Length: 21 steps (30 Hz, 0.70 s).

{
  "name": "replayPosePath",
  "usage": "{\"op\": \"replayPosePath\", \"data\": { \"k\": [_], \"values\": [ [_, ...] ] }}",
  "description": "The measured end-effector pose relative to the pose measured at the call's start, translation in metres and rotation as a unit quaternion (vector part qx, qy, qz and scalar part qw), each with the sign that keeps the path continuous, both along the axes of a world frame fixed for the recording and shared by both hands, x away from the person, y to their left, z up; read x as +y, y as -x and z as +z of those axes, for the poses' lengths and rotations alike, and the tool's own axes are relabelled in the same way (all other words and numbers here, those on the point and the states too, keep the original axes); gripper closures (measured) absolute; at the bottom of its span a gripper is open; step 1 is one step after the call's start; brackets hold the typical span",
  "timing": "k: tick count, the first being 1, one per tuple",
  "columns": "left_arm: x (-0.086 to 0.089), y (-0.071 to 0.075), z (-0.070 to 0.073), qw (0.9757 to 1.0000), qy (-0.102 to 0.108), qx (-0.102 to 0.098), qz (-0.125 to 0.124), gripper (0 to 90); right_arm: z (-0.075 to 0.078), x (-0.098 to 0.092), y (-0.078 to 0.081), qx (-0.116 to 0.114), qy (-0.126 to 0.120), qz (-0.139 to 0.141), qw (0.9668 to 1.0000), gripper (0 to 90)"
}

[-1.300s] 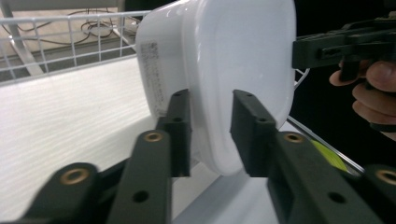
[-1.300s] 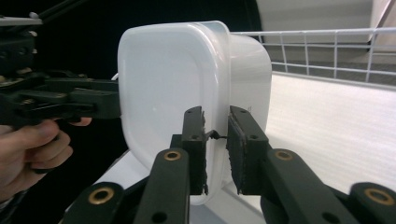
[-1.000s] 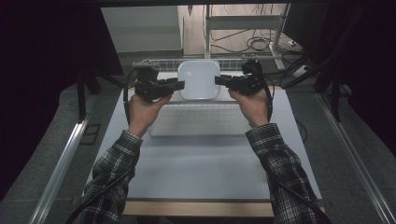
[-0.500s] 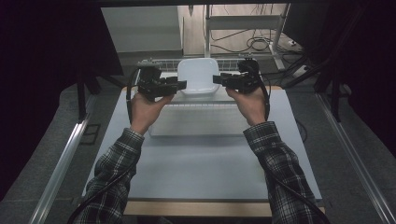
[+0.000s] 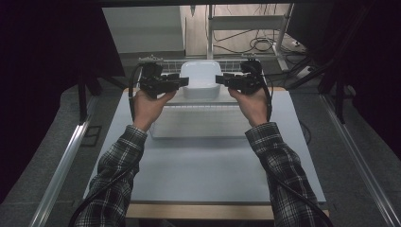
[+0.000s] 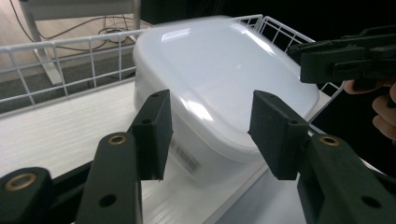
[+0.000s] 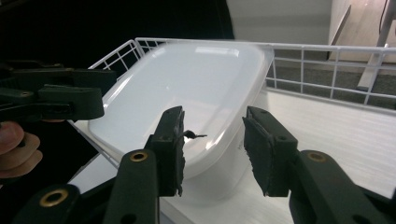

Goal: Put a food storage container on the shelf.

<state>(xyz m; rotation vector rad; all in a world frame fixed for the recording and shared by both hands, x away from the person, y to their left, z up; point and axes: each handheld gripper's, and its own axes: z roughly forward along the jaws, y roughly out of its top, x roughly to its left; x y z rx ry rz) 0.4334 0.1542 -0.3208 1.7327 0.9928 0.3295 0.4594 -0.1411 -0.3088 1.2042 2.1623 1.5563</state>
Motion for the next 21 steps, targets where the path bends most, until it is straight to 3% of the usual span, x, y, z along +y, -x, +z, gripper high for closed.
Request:
{"op": "replayPosePath", "data": {
  "k": [7, 12, 16, 21],
  "values": [
    [0.003, 0.003, 0.002, 0.9999, -0.011, -0.01, 0.003, 49.0, 0.001, -0.002, 0.0, -0.004, 0.0, -0.003, 1.0, 57.0],
    [0.01, 0.014, 0.002, 0.9998, -0.006, -0.02, 0.0, 52.3, 0.004, -0.007, 0.007, -0.014, -0.004, 0.001, 0.9999, 61.2],
    [0.016, 0.027, -0.005, 0.9996, -0.002, -0.025, -0.007, 67.3, 0.005, -0.015, 0.015, -0.027, 0.003, 0.006, 0.9996, 70.9],
    [0.008, 0.033, -0.022, 0.9992, -0.01, -0.014, -0.035, 84.9, -0.002, -0.02, 0.02, -0.021, 0.0, 0.012, 0.9997, 76.2]
  ]
}}
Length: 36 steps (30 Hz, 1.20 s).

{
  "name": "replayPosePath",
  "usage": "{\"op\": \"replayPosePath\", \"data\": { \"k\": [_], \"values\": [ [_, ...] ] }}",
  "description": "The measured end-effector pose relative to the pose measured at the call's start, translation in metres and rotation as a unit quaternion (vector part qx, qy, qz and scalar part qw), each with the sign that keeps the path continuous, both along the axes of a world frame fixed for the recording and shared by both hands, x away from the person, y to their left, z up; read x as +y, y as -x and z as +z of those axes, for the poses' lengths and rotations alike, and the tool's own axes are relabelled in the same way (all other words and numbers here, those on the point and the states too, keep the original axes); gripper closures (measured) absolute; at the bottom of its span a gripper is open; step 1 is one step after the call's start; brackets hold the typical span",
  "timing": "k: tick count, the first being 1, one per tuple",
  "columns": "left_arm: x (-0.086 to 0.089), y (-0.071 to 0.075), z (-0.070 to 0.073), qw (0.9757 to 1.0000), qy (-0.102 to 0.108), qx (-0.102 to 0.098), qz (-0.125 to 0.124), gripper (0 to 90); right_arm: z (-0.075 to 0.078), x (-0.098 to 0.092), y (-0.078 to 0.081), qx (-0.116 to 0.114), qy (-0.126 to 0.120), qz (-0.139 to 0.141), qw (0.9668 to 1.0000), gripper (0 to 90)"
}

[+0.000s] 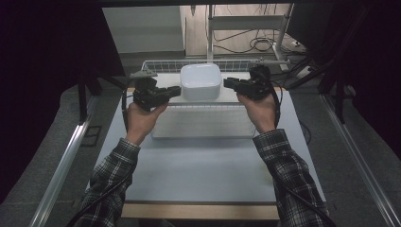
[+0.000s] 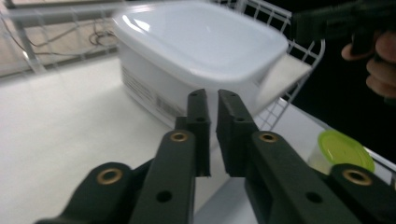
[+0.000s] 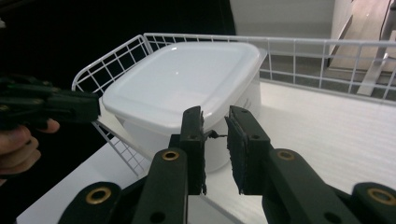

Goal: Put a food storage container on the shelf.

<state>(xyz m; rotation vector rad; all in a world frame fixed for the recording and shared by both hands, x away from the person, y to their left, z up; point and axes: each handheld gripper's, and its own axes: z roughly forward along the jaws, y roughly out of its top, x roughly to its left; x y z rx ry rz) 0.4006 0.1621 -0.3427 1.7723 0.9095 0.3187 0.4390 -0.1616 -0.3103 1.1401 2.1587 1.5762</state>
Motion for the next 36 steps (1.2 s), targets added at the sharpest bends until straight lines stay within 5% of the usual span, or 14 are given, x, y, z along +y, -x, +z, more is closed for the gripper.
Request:
{"op": "replayPosePath", "data": {
  "k": [5, 11, 19, 36],
  "values": [
    [-0.011, -0.007, -0.009, 0.9998, -0.015, 0.007, -0.012, 86.8, -0.006, -0.002, 0.0, 0.009, -0.001, 0.003, 1.0, 75.4],
    [-0.016, -0.011, -0.008, 0.9997, -0.022, 0.008, 0.002, 85.4, -0.009, -0.004, 0.0, 0.011, -0.004, 0.005, 0.9999, 72.8],
    [-0.016, -0.007, -0.006, 0.9998, -0.017, 0.007, 0.002, 82.5, -0.012, -0.008, 0.005, 0.01, -0.005, 0.01, 0.9999, 71.7],
    [-0.012, 0.05, -0.02, 0.9974, -0.063, -0.031, -0.017, 39.0, -0.034, -0.011, 0.052, -0.047, 0.078, 0.031, 0.9954, 38.5]
  ]
}}
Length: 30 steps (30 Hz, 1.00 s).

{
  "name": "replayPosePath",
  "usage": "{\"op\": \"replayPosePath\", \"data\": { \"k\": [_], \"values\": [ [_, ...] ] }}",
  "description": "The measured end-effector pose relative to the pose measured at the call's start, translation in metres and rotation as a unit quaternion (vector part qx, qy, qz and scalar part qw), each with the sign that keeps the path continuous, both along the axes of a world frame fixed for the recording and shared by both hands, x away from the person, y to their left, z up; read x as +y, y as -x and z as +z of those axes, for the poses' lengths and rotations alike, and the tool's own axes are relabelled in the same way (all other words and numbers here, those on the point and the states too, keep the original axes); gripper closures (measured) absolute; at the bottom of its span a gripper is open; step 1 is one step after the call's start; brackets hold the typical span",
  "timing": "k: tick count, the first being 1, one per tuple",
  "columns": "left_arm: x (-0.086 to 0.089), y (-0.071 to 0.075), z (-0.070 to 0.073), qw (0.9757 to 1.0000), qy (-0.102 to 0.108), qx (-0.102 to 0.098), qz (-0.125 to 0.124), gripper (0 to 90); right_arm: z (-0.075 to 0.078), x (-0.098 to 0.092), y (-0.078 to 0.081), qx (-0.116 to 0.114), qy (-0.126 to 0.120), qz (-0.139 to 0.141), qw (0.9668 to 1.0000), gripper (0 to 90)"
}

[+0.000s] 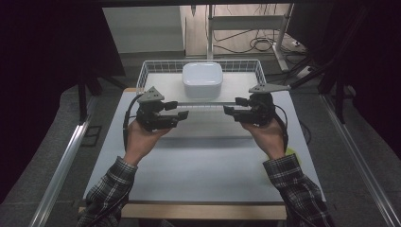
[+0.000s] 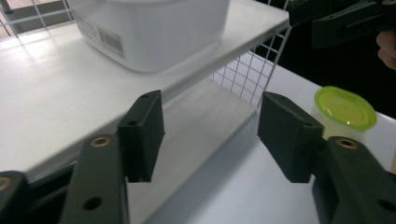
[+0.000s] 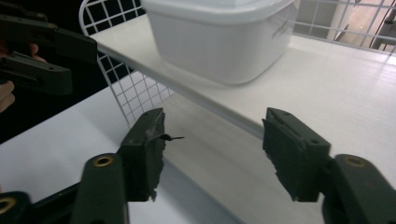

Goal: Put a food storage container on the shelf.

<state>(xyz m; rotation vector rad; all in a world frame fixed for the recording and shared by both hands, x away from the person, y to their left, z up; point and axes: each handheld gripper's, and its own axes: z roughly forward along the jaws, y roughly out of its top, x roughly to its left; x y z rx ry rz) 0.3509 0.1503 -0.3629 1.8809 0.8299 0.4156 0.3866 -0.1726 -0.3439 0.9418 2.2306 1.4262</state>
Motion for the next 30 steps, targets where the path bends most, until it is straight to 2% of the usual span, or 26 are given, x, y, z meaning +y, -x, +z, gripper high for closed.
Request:
{"op": "replayPosePath", "data": {
  "k": [5, 10, 16, 22, 24, 27, 30],
  "values": [
    [0.001, 0.016, -0.009, 0.9999, -0.01, 0.002, -0.005, 29.9, -0.011, -0.002, 0.015, -0.007, 0.006, 0.009, 0.9999, 30.4],
    [0.001, 0.033, -0.022, 0.9997, -0.02, 0.0, -0.011, 25.3, -0.022, -0.005, 0.026, -0.007, 0.007, 0.015, 0.9998, 23.9],
    [0.004, 0.05, -0.037, 0.9999, -0.007, 0.006, -0.01, 19.4, -0.038, -0.01, 0.038, 0.002, 0.002, 0.025, 0.9997, 17.4],
    [0.009, 0.063, -0.052, 0.9999, 0.004, 0.006, -0.013, 17.6, -0.054, -0.016, 0.047, 0.004, 0.011, 0.028, 0.9995, 11.5],
    [0.011, 0.066, -0.056, 0.9999, 0.002, 0.008, -0.011, 16.4, -0.057, -0.016, 0.05, 0.003, 0.021, 0.031, 0.9993, 9.3],
    [0.014, 0.072, -0.064, 1.0, 0.005, 0.004, -0.004, 13.5, -0.063, -0.016, 0.055, 0.0, 0.017, 0.035, 0.9992, 7.9],
    [0.017, 0.077, -0.073, 1.0, -0.004, 0.001, 0.001, 10.5, -0.071, -0.015, 0.061, 0.001, 0.015, 0.041, 0.9991, 7.4]
  ]
}}
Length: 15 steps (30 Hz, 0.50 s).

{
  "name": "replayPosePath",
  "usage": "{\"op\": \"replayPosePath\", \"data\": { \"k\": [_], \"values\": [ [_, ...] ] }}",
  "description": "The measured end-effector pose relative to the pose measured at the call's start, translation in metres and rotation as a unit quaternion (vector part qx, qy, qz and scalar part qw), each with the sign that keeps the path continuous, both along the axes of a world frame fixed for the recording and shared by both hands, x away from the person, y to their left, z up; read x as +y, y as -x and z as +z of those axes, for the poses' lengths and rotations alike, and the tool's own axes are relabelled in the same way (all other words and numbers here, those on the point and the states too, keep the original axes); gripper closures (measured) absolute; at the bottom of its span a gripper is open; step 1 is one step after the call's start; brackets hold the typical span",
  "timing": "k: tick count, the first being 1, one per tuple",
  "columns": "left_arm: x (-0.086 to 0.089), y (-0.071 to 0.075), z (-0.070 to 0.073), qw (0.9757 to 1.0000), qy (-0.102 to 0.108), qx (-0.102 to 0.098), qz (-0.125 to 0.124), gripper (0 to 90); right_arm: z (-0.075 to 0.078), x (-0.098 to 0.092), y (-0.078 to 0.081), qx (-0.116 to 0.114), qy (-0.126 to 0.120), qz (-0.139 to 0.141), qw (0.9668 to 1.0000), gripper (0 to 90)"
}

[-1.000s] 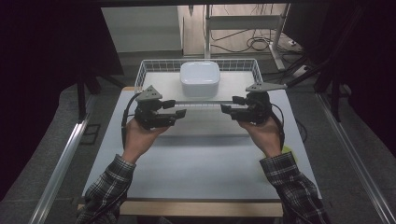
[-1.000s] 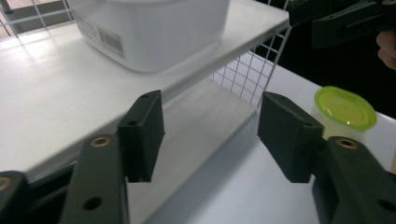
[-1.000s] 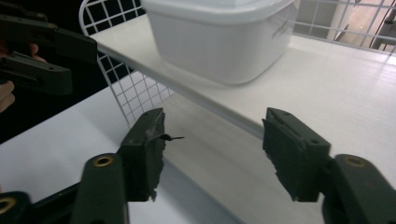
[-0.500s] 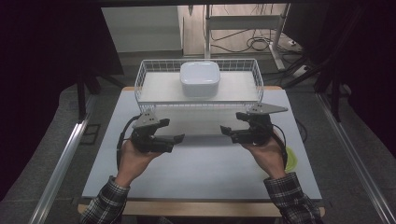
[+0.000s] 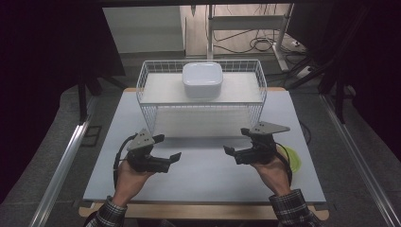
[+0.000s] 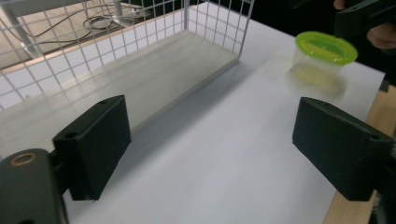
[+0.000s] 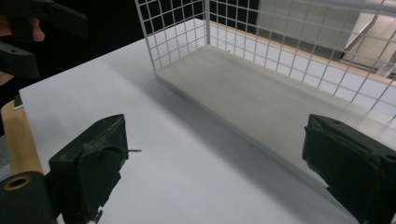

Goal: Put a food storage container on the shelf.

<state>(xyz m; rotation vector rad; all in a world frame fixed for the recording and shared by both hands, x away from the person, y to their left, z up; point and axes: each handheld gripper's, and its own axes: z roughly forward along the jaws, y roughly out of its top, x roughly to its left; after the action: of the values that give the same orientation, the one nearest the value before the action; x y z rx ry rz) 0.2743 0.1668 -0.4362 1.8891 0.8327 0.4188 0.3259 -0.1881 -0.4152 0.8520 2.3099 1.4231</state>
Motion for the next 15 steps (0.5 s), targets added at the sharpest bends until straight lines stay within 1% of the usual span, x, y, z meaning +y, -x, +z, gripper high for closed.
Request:
{"op": "replayPosePath", "data": {
  "k": [2, 4, 5, 6, 11, 15],
  "values": [
    [0.0, 0.003, -0.008, 0.9998, -0.017, -0.003, 0.007, 8.2, -0.006, 0.0, 0.003, 0.006, -0.004, 0.001, 1.0, 7.3],
    [0.0, 0.005, -0.019, 0.9992, -0.037, -0.003, 0.013, 6.4, -0.013, -0.001, 0.007, 0.013, -0.002, -0.002, 0.9999, 7.2],
    [0.001, 0.006, -0.022, 0.999, -0.044, -0.004, 0.012, 5.4, -0.018, -0.002, 0.009, 0.017, 0.0, -0.005, 0.9998, 6.5],
    [0.001, 0.007, -0.027, 0.9987, -0.049, 0.001, 0.013, 4.8, -0.02, -0.002, 0.01, 0.019, 0.001, -0.007, 0.9998, 6.0],
    [0.002, 0.011, -0.04, 0.9988, -0.048, 0.007, 0.008, 3.5, -0.037, -0.006, 0.021, 0.026, 0.01, -0.018, 0.9994, 5.0],
    [0.002, 0.017, -0.05, 0.9988, -0.049, 0.007, 0.006, 3.7, -0.047, -0.007, 0.032, 0.014, 0.025, -0.011, 0.9995, 5.3]
  ]
}}
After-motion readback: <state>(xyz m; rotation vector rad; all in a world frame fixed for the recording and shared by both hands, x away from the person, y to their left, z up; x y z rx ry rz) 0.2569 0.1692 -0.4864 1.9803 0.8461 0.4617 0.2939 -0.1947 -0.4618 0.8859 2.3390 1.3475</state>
